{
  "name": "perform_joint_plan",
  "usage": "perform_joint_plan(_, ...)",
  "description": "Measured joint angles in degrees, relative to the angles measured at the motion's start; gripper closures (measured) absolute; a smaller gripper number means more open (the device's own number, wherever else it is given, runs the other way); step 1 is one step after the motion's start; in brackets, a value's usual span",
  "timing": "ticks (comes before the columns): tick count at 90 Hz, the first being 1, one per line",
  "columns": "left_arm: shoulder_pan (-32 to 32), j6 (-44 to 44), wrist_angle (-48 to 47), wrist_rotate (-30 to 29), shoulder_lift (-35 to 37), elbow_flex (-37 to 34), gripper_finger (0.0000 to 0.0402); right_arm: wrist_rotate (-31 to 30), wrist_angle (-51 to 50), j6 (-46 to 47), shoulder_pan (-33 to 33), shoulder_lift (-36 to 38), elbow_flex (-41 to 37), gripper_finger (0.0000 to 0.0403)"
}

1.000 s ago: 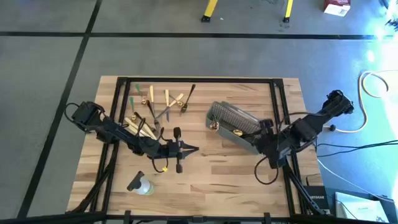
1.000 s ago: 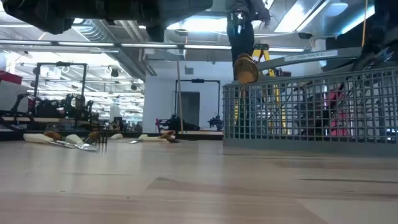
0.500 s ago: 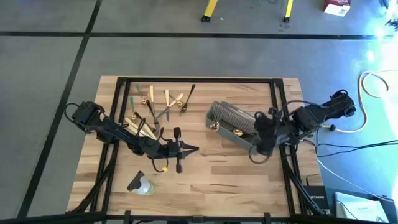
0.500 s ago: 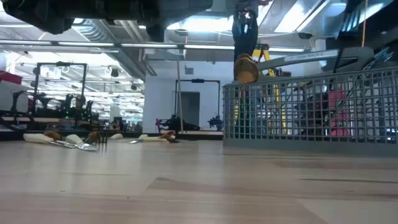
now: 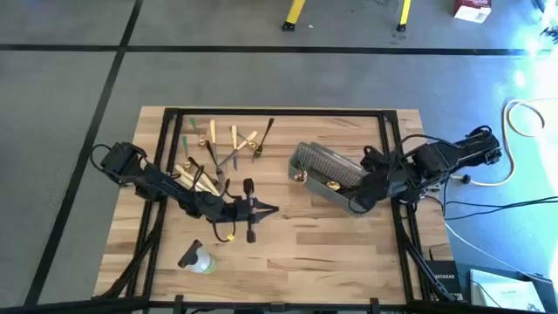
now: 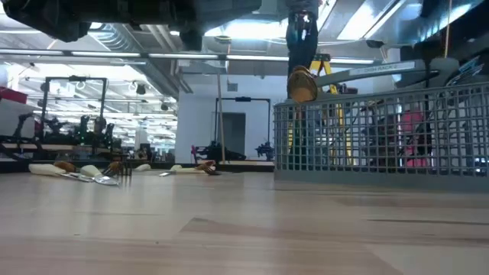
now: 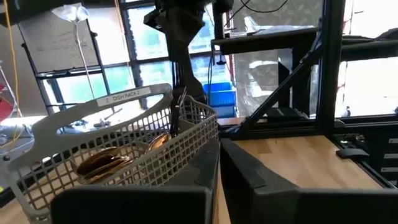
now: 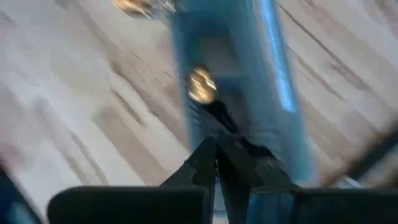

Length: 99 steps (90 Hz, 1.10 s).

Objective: Sort silverware
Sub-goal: Adjust the black forks

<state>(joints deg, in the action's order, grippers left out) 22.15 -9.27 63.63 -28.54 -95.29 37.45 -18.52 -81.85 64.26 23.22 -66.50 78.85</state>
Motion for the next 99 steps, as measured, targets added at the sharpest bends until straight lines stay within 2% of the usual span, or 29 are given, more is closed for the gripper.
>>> perform_joint_plan(17, 0.1, -0.1, 0.0, 0.0, 0.0, 0.0, 0.0402, -3.3, 2.0, 2.4, 0.0, 0.0, -0.5, 0.0403)
perform_joint_plan(36, 0.3, -0.6, -0.1, 0.1, 0.0, 0.0, 0.0402, -2.9, 0.6, 4.0, 0.0, -0.1, -2.9, 0.0403)
perform_joint_plan(49, 0.3, -1.1, -0.2, 0.1, 0.0, 0.0, 0.0402, -1.6, 3.1, -7.5, 0.1, -0.1, -3.0, 0.0401)
perform_joint_plan(64, 0.3, -1.3, -0.2, 0.1, 0.0, 0.0, 0.0402, -1.5, 9.3, -31.3, 0.0, -1.4, -2.9, 0.0388)
perform_joint_plan(71, 0.2, -1.0, -0.2, 0.0, 0.0, 0.0, 0.0402, -1.5, 10.6, -43.8, 0.0, -4.2, -2.9, 0.0375)
perform_joint_plan(76, 0.2, -0.6, -0.2, 0.0, 0.0, 0.0, 0.0402, -1.6, 9.4, -49.5, 0.0, -7.0, -2.9, 0.0364)
perform_joint_plan(83, 0.2, 0.1, -0.6, 0.0, 0.0, 0.0, 0.0402, -2.9, 7.0, -50.5, 0.1, -10.8, -2.9, 0.0342)
perform_joint_plan(99, 0.2, 1.0, -2.1, 0.0, 0.0, 0.0, 0.0402, -5.5, 7.6, -42.1, 1.0, -14.1, -3.0, 0.0264)
